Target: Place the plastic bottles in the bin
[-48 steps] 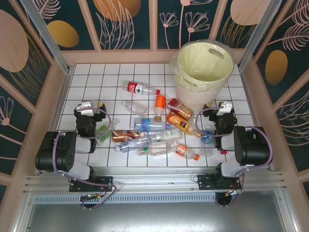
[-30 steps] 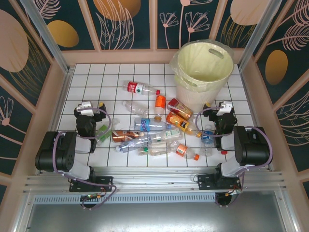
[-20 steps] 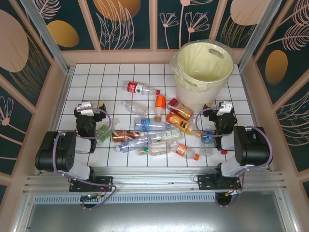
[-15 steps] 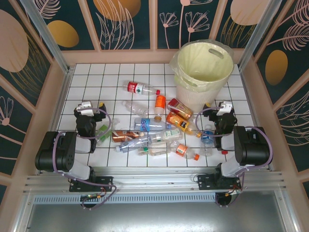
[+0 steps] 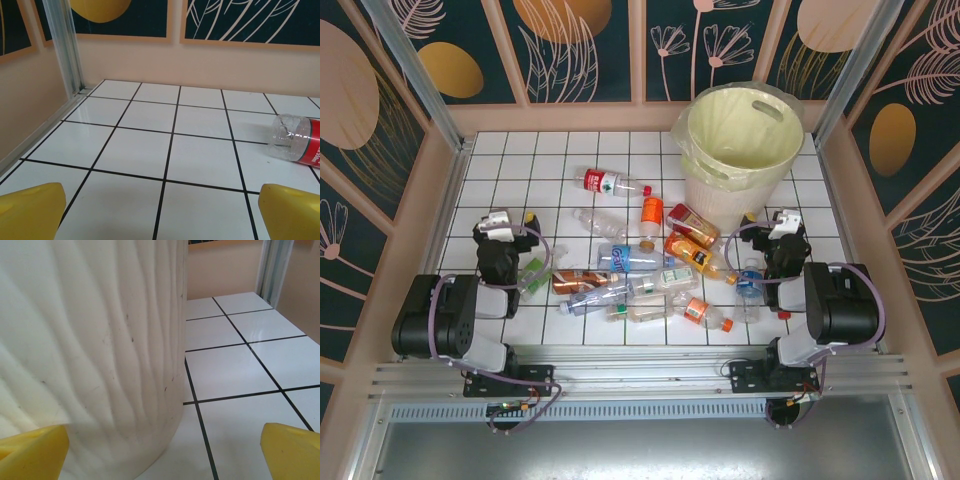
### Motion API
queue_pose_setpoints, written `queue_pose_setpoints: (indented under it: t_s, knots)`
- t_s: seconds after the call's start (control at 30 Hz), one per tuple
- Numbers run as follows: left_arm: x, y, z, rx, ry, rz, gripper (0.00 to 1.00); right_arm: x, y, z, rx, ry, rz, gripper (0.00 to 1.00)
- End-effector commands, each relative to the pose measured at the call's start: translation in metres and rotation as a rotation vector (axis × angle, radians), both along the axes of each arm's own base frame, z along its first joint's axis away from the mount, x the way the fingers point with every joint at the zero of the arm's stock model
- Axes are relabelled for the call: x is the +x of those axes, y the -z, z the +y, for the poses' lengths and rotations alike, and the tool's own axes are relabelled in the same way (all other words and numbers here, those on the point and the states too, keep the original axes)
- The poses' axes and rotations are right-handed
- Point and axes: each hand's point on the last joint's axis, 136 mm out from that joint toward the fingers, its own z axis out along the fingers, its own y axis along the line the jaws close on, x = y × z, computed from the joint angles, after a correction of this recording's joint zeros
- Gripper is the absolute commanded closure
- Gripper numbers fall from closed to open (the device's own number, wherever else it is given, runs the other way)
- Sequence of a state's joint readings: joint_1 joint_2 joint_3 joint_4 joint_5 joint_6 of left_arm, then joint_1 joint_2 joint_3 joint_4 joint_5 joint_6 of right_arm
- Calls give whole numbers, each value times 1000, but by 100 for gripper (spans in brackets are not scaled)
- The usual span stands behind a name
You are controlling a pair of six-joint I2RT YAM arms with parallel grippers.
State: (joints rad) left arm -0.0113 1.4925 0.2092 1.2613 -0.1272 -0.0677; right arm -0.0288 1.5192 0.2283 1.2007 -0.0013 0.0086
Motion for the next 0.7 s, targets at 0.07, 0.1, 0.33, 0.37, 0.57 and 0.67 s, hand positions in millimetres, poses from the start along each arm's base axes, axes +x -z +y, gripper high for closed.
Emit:
queue_pose_setpoints:
  t_s: [0.07,0.1,0.33,0.37,0.57,0.67]
  knots:
    - [-7,-23,1,-10,-1,-68,1,-3,-23,4,-2,-4,-56,1]
    - [-9,-24,2,-12,-4,-65,1,-4,-25,2,-3,8,-58,1]
    - [-13,-47,4,-78,-22,-60,1,-17,-36,4,-11,47,-20,1]
    - [-13,-51,1,-100,-4,-50,1,-18,-37,4,-5,57,3,1]
    - [-20,-77,-15,-337,50,17,1,-46,-60,3,157,170,82,1]
    - [-25,-85,-33,-432,134,38,1,-57,-70,4,232,182,108,1]
